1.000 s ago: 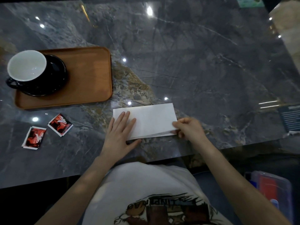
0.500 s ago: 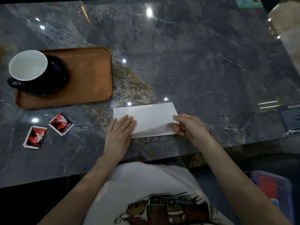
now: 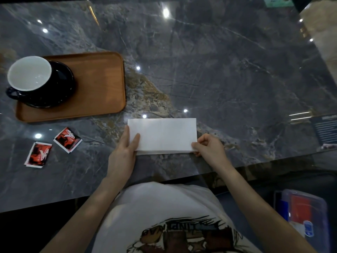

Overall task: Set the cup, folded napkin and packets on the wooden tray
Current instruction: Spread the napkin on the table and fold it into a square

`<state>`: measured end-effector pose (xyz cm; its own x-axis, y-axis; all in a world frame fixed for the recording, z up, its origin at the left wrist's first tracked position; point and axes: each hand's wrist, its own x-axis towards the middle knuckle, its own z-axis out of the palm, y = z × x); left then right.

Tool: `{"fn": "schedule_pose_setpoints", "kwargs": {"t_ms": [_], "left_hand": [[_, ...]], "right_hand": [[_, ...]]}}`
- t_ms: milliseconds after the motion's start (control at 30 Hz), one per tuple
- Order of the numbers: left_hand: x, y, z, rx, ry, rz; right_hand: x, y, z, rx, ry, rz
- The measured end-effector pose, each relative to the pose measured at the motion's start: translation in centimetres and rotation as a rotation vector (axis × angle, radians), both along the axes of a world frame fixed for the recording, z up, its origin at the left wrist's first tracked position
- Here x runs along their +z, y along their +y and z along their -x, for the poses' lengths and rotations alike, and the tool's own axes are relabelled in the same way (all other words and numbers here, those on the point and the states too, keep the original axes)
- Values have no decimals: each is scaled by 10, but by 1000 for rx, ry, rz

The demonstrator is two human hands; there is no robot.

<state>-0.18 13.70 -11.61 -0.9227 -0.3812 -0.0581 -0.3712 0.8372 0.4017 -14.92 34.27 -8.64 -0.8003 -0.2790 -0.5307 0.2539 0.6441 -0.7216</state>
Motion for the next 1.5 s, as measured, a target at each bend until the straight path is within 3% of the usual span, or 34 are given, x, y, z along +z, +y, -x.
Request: {"fn": "schedule_pose_setpoints", "kwargs": {"t_ms": [300,433,567,667,733,833,967,1200,1500], "left_hand": [[2,-3,-8,-90,-106,109],[10,-1,-4,-93,-65,132],[17,4,24,-33,-43,142],[11,11,51,-93,-83,177],[3,16,63,-151,-126,190],[-7,21,68,-209,-176,229],[-13,22,63,-155,-205,237],[-14,9,50,-33,-214,214],[-9,5,45,-43,-219,212]], "right_hand": [[-1,-6,2,12,60,-81],[-2,-7,0,138,164,-239],[1,-13,-8,104,320,-334],[4,-34,-15,100,586,-176],[0,-57,-17,260,666,-74],[-10,-87,-24,585,586,-29],[-34,-90,-28,744,626,-248],[-44,-46,-7,621,697,-501],[-43,-22,5,592,658,-465]]}}
